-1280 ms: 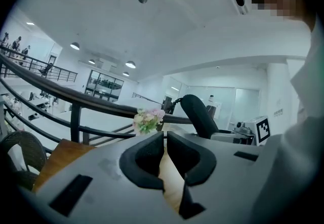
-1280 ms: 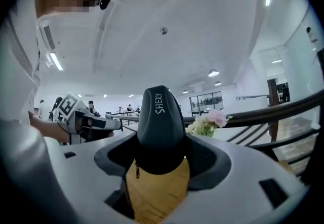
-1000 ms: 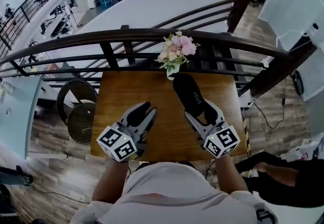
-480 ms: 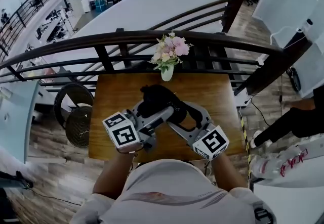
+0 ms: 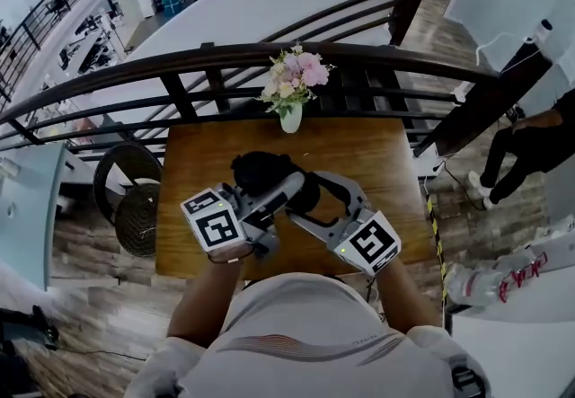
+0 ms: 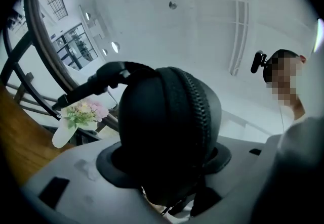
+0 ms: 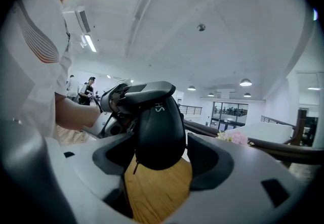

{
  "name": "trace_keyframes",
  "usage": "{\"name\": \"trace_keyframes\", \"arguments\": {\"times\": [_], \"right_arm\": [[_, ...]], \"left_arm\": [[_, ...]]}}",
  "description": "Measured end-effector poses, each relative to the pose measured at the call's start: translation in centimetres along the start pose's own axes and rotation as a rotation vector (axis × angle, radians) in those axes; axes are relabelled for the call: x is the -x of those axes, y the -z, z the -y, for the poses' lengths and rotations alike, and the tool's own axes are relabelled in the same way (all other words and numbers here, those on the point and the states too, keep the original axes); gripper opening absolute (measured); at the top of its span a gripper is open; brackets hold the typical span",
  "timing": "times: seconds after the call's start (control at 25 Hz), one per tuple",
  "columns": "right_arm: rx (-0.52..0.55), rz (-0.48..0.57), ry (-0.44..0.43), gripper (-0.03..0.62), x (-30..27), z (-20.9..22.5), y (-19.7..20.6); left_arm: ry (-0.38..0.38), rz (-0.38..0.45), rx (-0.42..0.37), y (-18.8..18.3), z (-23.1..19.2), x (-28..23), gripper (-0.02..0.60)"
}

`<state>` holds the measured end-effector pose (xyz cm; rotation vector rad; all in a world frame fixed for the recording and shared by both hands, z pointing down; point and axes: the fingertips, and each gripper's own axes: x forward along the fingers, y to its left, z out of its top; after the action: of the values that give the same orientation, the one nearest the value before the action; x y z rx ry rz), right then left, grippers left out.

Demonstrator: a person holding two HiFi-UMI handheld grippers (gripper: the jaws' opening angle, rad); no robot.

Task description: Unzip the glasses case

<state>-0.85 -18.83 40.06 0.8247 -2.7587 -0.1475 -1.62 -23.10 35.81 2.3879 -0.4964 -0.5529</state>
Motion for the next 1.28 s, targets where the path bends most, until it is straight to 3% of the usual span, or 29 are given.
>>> {"name": "trace_keyframes", "arguments": {"times": [0.2,0.36,0.52,0.72,0.88,1.28], "right_arm": [[-0.161,-0.039,0.029,0.373,1.2,0.3,2.6],[-0.222,-0.077,-0.011,0.313,1.0,-1.0,4.2],[-0.296,-0.032,-0.011,0.225,0.5,-0.9,3.5],[-0.306,-0.022,-0.014,0.148,-0.3,-0.8,3.1],[-0.306,-0.011,0.006,0.052,-0.5,-0.8,2.9],[-0.223,-0.101,0.097,0.049,-0.3,0.5,4.3]], "left_arm": [[-0.037,0.079,0.015,-2.0,-0.7,0.5,0.284],[-0.039,0.098,0.005,-3.0,-0.8,0.6,0.284],[-0.040,0.085,-0.012,-3.1,-0.7,0.2,0.284],[-0.047,0.066,-0.036,-2.8,-0.4,-0.2,0.284],[-0.055,0.056,-0.048,-2.4,-0.6,-0.4,0.284],[-0.115,0.028,-0.089,-1.9,-1.0,0.2,0.278]]}}
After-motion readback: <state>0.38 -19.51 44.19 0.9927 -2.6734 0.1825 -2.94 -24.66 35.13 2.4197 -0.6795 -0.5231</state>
